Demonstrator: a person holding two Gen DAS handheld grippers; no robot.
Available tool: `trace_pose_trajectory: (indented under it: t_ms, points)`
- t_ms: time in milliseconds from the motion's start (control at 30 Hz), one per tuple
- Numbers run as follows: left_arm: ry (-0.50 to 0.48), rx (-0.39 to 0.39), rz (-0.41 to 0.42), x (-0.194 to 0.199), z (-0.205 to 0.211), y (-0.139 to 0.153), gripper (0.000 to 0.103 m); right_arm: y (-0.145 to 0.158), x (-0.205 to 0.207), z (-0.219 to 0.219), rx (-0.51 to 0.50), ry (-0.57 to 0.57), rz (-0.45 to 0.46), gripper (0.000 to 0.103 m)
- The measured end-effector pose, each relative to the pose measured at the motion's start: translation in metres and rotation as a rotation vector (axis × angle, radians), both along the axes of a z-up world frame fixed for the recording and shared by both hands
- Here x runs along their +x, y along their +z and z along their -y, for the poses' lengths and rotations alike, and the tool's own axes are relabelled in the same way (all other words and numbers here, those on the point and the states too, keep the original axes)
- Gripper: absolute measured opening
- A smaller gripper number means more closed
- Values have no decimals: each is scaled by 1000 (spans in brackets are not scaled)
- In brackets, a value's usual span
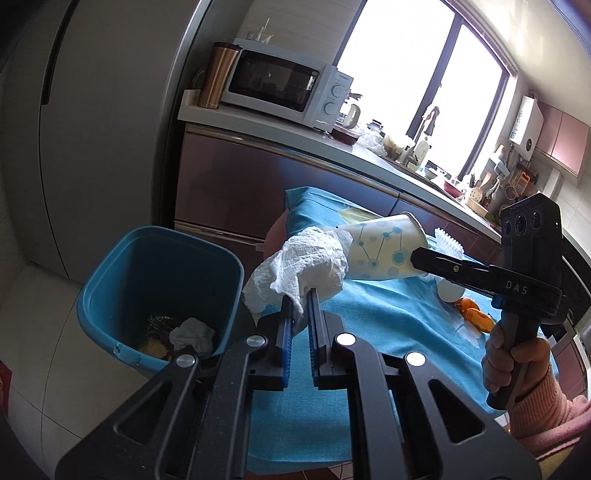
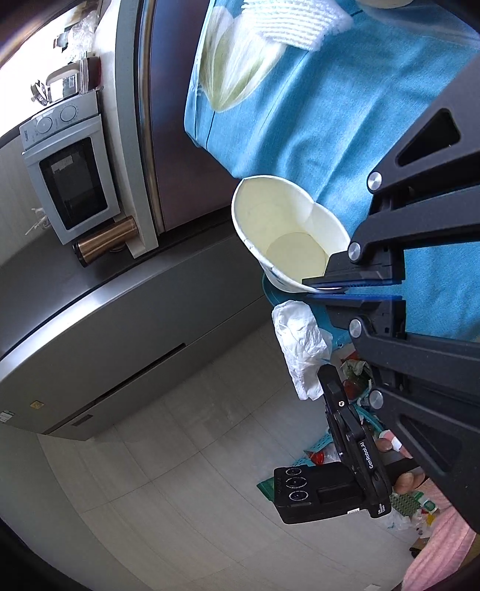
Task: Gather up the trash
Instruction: 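Carry the tissue and paper cup over the teal bin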
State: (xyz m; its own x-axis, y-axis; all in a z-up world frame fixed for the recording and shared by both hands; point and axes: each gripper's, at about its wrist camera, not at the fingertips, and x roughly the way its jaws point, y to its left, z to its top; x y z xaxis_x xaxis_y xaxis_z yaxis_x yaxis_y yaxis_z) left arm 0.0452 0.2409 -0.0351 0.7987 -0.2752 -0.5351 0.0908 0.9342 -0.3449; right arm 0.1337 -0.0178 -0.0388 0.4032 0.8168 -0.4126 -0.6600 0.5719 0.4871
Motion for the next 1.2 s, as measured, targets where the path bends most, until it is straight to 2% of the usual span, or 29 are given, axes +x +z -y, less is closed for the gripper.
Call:
trace_pose_trajectory:
  t_ms: [533,1200]
  points:
    - [118,-26,-44,0,-45,-17,8,-3,9,-57,-54,87,-14,2]
    - [213,-29,-104,10,-74,-38,8,-19,30,-118,-163,154,-37,2]
